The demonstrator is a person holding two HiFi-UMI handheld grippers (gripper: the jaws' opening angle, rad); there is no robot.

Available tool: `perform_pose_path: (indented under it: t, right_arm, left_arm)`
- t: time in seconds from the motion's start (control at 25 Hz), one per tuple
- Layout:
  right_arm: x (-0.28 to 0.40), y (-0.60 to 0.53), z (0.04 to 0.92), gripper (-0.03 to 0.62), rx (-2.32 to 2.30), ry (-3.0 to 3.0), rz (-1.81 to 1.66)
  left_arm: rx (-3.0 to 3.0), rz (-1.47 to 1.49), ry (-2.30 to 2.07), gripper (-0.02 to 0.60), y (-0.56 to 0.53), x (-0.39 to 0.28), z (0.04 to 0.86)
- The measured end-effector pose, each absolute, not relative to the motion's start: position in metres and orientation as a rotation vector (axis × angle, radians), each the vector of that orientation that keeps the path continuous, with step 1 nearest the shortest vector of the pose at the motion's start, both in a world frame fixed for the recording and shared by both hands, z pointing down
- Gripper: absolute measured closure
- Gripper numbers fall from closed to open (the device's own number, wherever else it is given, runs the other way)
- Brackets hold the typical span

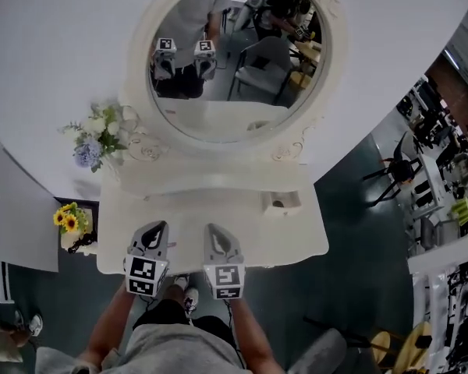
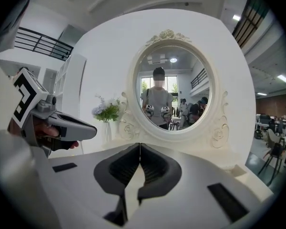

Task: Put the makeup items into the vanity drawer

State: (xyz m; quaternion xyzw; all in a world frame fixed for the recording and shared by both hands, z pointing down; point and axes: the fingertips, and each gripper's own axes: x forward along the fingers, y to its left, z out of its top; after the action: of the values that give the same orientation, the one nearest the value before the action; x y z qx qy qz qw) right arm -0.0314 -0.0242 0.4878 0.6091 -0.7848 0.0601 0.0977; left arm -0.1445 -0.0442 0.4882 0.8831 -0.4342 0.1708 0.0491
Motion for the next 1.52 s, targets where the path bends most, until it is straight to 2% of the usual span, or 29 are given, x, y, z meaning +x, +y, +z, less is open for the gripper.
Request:
perform_pose_path:
  t: [0.72, 1.2, 1.28, 1.52]
  right_arm:
    - [-0.159, -0.034, 0.588, 0.579, 1.333, -2.438, 0.38]
    - [-0.197, -0.022, 0.669, 0.572, 1.096, -2.338, 0.461]
    - [-0.199, -0.021, 0.678, 0.471, 1.045, -2.322, 0.475]
    - [-0.203, -0.025, 0.7, 0.375, 0.936, -2.268, 0.43]
  left_arm:
    - [2.348, 0.614, -1.48, 0.581, -0.028, -0.257, 0.583]
    - [2.22, 0.647, -1.482, 0.581, -0.012, -0.289, 0.634]
    - [2.206, 0.651, -1.479, 0.581, -0.009, -0.291, 0.637]
    - [2.171, 0.668, -1.475, 0.581, -0.008, -0.294, 0.644]
